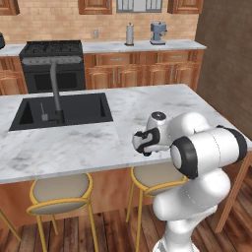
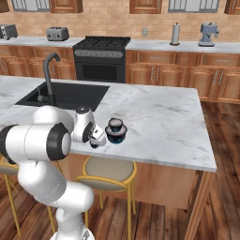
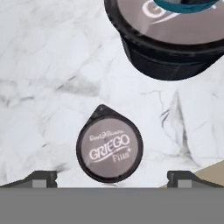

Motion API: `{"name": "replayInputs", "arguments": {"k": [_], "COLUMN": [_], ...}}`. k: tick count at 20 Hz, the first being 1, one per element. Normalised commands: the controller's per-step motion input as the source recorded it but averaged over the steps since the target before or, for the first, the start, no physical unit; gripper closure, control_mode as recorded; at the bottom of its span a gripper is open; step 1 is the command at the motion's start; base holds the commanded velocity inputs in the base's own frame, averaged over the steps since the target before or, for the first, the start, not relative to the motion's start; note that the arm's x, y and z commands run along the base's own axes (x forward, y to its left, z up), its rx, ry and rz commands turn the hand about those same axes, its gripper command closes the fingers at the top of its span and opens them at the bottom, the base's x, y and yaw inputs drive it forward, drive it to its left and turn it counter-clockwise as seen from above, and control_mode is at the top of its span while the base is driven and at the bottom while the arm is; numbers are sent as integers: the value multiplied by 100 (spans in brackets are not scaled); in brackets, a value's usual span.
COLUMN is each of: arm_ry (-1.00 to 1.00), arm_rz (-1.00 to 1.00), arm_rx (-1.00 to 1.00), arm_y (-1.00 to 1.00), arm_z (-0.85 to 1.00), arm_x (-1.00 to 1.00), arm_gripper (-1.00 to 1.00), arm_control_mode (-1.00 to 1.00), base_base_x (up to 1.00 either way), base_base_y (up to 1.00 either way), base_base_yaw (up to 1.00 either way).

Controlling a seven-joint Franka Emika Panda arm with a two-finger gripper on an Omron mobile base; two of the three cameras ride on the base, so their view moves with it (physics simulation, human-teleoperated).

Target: Stack the yogurt containers by placing the smaller containers on top of the larger containers.

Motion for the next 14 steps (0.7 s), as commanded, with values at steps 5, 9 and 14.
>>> {"name": "replayInputs", "arguments": {"k": [5, 9, 14], "arm_ry": [0, 0, 0], "arm_rz": [0, 0, 0], "arm_rx": [0, 0, 0], "arm_y": [0, 0, 0], "arm_z": [-17, -16, -17], "arm_x": [12, 13, 10], "arm_gripper": [-100, -100, -100], "arm_control_mode": [-100, -100, -100], "base_base_x": [0, 0, 0], "base_base_y": [0, 0, 0], "base_base_yaw": [0, 0, 0]}}
